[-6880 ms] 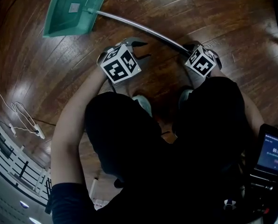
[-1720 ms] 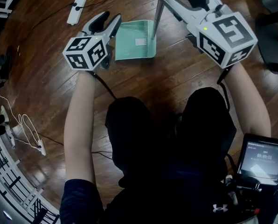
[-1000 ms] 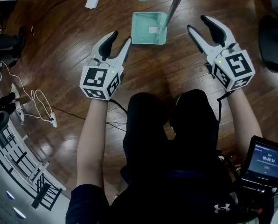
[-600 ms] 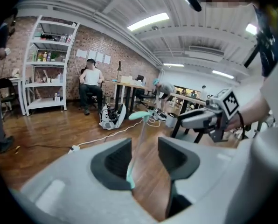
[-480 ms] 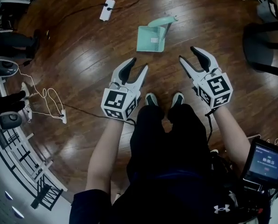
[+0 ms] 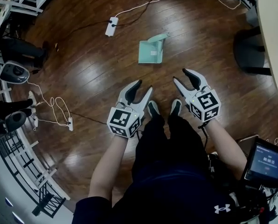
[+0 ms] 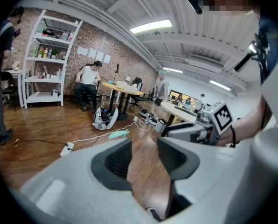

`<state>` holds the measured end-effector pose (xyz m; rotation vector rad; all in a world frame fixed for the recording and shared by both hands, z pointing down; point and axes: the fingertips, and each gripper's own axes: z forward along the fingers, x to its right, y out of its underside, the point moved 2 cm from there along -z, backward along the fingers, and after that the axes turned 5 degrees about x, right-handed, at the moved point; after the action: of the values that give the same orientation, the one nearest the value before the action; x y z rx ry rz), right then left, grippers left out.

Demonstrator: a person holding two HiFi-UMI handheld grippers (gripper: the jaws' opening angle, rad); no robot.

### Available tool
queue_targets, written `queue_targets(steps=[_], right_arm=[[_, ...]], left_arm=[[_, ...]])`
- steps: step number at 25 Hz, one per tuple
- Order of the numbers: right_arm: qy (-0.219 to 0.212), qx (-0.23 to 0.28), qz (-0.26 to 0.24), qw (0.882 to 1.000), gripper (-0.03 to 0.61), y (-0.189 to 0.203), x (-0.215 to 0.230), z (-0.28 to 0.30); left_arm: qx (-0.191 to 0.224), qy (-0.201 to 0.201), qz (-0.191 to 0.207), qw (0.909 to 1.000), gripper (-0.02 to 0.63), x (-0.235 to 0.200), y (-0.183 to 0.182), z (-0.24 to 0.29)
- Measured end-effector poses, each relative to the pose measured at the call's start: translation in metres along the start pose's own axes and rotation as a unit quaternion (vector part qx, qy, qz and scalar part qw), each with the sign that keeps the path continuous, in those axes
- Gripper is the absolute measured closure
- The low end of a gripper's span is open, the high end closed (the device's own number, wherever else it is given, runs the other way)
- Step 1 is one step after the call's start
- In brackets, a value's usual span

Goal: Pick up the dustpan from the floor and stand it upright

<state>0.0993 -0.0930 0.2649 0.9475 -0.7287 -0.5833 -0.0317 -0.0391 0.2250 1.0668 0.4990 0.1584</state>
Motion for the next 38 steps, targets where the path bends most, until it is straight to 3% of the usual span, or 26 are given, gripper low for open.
queue_targets(steps=[8,14,15,17,23,28,32,38], right_arm=[[-0.021,0.001,0.018,1.0,0.394,-0.019,-0.028,-0.037],[0.015,0.027,0.04,0.999,0.413,-0.039,-0.04,-0.04],[0.021,0.03,0.044,0.998,0.424,-0.042,-0.042,-0.043],[0.028,0.035,0.048,0.998,0.544,-0.048,-0.043,-0.054],[0.073,0.063,0.061,0.993,0.568,-0.057,-0.068,-0.098],[0.097,0.083,0.061,0.99,0.568,-0.059,-0.134,-0.107],[0.118,0.088,0.084,0.985,0.568,-0.046,-0.195,-0.099],[0.089,0.093,0.07,0.989,0.568,-0.045,-0.218,-0.082]], left_arm=[[-0.007,0.012,-0.023,0.9996,0.443,0.034,-0.018,-0.026],[0.021,0.029,-0.016,0.9992,0.449,0.029,-0.051,-0.052],[0.022,0.037,-0.016,0.9989,0.451,0.032,-0.052,-0.055],[0.024,0.06,-0.013,0.9978,0.456,0.042,-0.054,-0.054],[0.016,0.156,-0.003,0.9876,0.464,0.07,-0.052,-0.071],[0.007,0.222,0.008,0.9749,0.486,0.064,-0.036,-0.126],[-0.016,0.224,0.004,0.9744,0.491,0.029,-0.016,-0.173],[-0.001,0.21,0.005,0.9777,0.491,0.015,-0.018,-0.163]])
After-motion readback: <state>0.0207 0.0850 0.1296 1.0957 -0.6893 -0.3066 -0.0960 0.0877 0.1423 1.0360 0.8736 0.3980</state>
